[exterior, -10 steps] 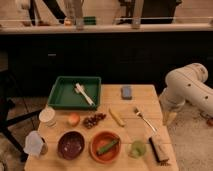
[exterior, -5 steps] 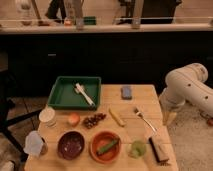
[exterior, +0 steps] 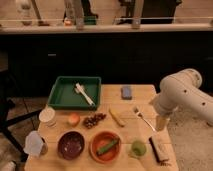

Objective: Place pepper in table surface

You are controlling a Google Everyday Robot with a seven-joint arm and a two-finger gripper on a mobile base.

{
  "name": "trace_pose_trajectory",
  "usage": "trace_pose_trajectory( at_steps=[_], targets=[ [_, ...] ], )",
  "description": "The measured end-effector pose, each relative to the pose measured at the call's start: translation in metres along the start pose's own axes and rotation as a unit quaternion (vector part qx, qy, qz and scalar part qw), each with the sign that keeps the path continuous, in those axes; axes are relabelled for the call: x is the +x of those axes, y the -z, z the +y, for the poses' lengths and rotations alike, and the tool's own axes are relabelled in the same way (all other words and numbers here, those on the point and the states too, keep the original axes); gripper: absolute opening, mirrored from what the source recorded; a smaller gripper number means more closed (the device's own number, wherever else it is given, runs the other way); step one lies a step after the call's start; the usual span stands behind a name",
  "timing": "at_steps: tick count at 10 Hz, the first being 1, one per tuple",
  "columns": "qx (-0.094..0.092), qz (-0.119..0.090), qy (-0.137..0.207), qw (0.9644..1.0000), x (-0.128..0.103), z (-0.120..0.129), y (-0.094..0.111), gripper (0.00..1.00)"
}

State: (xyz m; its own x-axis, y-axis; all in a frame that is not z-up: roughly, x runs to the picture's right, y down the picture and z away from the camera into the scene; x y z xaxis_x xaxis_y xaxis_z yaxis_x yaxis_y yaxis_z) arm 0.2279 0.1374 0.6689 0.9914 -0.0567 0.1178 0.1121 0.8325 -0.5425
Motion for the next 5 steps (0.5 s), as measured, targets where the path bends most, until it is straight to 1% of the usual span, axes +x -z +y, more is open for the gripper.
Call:
trace_pose_trajectory(
  at_steps=[2,4,5],
  targets=[
    [-0.002,-0.027,0.039,0.9989,-0.031,0.012,-0.004,0.80],
    [-0.004,-0.052,0.074,0.9959,-0.056,0.027,-0.012,0.80],
    [-0.006,-0.058,0.086,0.9946,-0.066,0.032,-0.016,0.80]
  ],
)
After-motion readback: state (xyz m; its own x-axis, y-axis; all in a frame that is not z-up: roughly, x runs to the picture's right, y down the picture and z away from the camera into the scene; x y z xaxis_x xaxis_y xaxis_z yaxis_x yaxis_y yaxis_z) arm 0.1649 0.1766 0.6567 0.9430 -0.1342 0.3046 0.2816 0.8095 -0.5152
